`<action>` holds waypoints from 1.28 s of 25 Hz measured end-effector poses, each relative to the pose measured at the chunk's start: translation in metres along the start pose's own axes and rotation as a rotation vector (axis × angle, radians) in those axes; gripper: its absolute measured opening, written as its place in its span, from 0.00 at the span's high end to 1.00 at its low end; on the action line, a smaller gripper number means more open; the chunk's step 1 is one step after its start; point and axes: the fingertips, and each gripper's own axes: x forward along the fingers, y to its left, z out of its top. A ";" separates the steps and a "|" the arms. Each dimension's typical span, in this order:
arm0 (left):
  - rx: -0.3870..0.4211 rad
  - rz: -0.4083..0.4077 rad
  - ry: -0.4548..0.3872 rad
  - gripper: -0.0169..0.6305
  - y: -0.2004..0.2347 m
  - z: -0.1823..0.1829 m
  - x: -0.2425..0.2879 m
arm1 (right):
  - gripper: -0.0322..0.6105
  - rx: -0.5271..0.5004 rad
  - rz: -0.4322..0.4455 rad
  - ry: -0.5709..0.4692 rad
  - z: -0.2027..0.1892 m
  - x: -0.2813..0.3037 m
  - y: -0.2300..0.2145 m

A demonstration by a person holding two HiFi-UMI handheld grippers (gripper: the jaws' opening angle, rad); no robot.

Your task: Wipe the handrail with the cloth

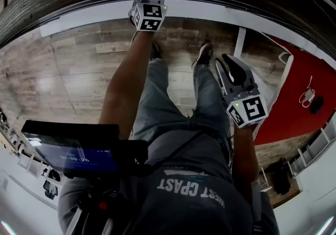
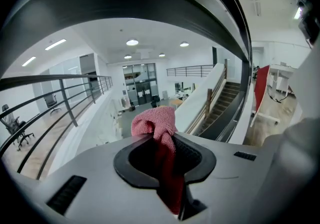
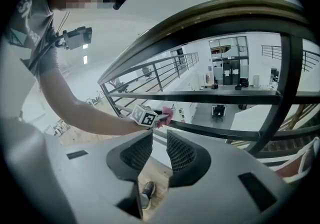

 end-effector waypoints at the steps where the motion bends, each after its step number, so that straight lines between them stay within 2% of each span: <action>1: 0.000 -0.001 -0.005 0.86 -0.015 0.006 0.006 | 0.83 0.007 -0.002 -0.005 -0.005 -0.008 -0.012; 5: -0.006 -0.011 -0.018 0.86 -0.070 0.029 0.030 | 0.83 0.037 -0.006 -0.041 -0.007 -0.036 -0.053; 12: -0.012 -0.021 -0.009 0.86 -0.142 0.061 0.062 | 0.83 0.031 -0.018 -0.104 0.006 -0.084 -0.117; 17: 0.007 -0.057 0.000 0.86 -0.193 0.081 0.083 | 0.83 0.031 -0.014 -0.141 0.016 -0.110 -0.148; 25: 0.024 -0.129 -0.027 0.86 -0.284 0.117 0.113 | 0.83 0.032 -0.076 -0.177 0.016 -0.148 -0.206; 32: 0.040 -0.173 -0.038 0.86 -0.341 0.140 0.129 | 0.83 0.031 -0.092 -0.207 0.016 -0.174 -0.234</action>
